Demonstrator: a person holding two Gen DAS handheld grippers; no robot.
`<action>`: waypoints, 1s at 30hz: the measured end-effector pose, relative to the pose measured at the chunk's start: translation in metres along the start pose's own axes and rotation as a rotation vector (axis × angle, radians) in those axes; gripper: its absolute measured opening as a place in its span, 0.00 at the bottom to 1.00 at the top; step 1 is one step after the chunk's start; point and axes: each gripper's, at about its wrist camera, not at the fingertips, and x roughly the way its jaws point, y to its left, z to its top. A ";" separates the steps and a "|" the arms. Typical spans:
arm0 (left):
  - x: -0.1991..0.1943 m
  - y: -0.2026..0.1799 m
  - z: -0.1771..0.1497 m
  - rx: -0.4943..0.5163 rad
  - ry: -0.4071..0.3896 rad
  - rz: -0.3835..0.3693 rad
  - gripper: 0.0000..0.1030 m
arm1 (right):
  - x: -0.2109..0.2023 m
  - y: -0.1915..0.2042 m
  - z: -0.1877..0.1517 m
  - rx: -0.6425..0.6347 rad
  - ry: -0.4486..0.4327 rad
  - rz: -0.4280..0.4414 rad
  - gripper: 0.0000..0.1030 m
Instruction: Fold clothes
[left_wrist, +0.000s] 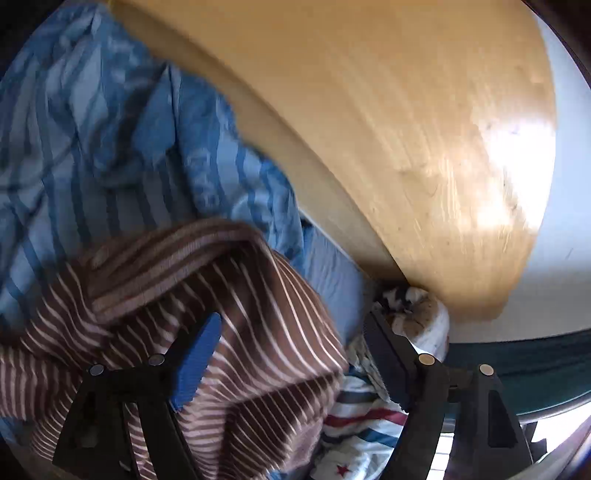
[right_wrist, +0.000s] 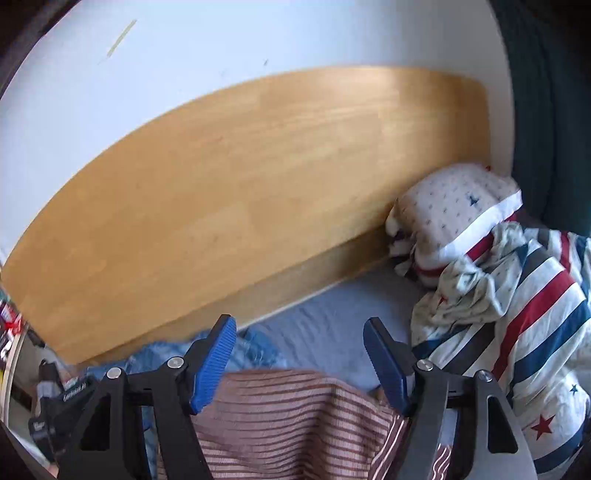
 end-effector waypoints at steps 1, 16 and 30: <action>0.002 0.014 -0.006 -0.017 0.018 -0.004 0.76 | 0.007 -0.002 -0.008 0.008 0.040 0.017 0.75; -0.076 0.202 -0.169 -0.002 0.194 0.588 0.76 | -0.018 -0.106 -0.302 0.367 0.583 -0.022 0.78; -0.065 0.212 -0.201 0.118 0.251 0.506 0.20 | -0.056 -0.141 -0.294 0.389 0.509 -0.150 0.80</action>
